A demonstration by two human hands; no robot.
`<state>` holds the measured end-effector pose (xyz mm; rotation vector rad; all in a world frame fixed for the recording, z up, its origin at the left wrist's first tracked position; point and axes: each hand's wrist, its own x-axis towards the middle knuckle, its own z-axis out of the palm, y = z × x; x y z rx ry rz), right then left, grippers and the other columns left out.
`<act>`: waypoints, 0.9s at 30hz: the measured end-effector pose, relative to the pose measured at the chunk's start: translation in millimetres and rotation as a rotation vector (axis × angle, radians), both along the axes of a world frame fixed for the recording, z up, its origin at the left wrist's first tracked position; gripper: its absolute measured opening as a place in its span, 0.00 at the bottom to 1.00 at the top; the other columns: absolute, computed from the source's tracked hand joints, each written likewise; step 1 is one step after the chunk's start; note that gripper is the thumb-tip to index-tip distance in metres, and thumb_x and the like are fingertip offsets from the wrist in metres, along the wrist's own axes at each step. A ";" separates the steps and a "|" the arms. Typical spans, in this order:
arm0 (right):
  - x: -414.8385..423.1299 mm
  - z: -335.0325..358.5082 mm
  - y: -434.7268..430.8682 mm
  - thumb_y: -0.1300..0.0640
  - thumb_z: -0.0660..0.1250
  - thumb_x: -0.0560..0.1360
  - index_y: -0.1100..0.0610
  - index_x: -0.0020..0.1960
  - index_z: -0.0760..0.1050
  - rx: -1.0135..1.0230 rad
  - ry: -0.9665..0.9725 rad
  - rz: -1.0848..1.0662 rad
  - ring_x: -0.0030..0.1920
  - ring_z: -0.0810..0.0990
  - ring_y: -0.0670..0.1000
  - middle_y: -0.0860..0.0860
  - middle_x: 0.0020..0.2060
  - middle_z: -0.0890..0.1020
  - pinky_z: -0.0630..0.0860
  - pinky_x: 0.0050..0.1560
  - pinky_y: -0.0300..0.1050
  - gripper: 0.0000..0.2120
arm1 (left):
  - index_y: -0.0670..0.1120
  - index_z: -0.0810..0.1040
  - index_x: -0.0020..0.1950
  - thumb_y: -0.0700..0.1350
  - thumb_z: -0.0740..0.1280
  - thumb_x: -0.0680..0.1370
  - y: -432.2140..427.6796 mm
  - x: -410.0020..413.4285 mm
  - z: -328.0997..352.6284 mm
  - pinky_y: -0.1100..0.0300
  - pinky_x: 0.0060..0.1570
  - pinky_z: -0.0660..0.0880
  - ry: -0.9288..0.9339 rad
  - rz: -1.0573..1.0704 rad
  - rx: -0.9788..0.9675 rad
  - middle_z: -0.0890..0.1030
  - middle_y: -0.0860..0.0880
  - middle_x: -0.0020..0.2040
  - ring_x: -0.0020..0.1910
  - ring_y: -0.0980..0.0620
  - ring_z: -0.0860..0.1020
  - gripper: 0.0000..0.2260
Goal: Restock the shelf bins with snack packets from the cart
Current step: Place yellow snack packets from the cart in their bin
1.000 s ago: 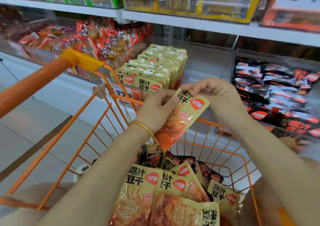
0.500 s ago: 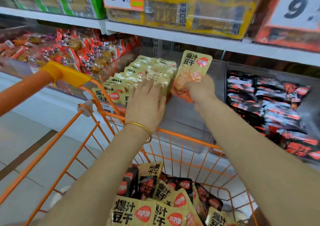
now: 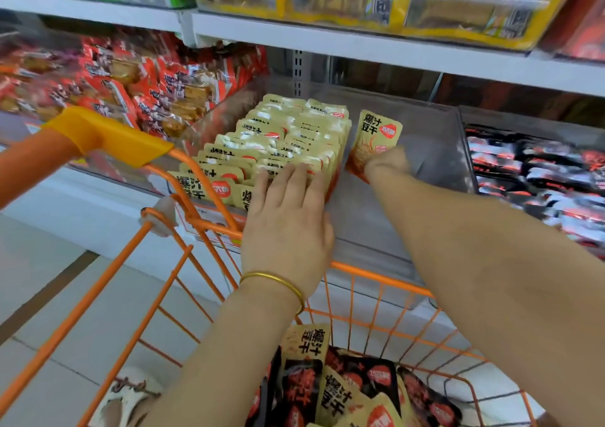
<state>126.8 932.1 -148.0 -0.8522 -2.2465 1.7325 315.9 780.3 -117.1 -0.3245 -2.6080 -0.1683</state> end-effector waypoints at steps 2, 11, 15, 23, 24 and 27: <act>-7.6 1.8 2.8 0.49 0.74 0.66 0.52 0.47 0.68 0.157 -0.030 -0.126 0.48 0.78 0.51 0.51 0.45 0.79 0.77 0.52 0.47 0.18 | 0.42 0.72 0.67 0.49 0.51 0.74 0.3 -0.2 -0.2 0.46 0.71 0.53 0.000 0.000 0.001 0.74 0.42 0.65 0.68 0.43 0.68 0.25; -13.2 -6.4 2.2 0.56 0.58 0.77 0.60 0.60 0.67 0.350 -0.020 -0.164 0.59 0.74 0.60 0.59 0.57 0.77 0.72 0.58 0.52 0.13 | 0.42 0.72 0.67 0.49 0.51 0.75 1.4 -0.6 -0.3 0.47 0.71 0.51 0.021 0.008 0.006 0.74 0.42 0.66 0.68 0.43 0.68 0.25; -16.6 -3.1 -1.9 0.57 0.60 0.77 0.60 0.62 0.66 0.335 -0.032 -0.129 0.61 0.73 0.60 0.59 0.60 0.75 0.71 0.61 0.54 0.15 | 0.42 0.72 0.67 0.49 0.51 0.75 1.3 -0.9 -0.1 0.47 0.71 0.51 0.026 0.010 0.004 0.74 0.42 0.66 0.68 0.43 0.68 0.25; 24.9 33.6 -22.9 0.60 0.64 0.76 0.63 0.65 0.63 0.232 0.005 -0.112 0.63 0.73 0.57 0.58 0.63 0.72 0.71 0.61 0.48 0.20 | 0.43 0.74 0.65 0.50 0.51 0.74 0.6 -2.1 3.4 0.48 0.71 0.53 0.024 -0.021 0.079 0.74 0.43 0.65 0.67 0.44 0.70 0.24; 44.6 43.4 -28.6 0.60 0.65 0.75 0.63 0.64 0.64 0.223 0.071 -0.053 0.60 0.74 0.55 0.57 0.60 0.73 0.72 0.58 0.44 0.19 | 0.43 0.74 0.64 0.50 0.52 0.74 0.0 -0.8 7.3 0.47 0.71 0.54 0.011 -0.037 0.124 0.74 0.43 0.65 0.66 0.43 0.70 0.24; 125.4 69.0 -34.4 0.64 0.65 0.74 0.55 0.49 0.68 0.178 0.375 0.211 0.48 0.72 0.50 0.53 0.49 0.73 0.70 0.42 0.34 0.08 | 0.40 0.75 0.62 0.44 0.57 0.74 -5.9 9.9 15.9 0.44 0.68 0.62 0.022 -0.094 0.264 0.75 0.40 0.63 0.63 0.40 0.71 0.19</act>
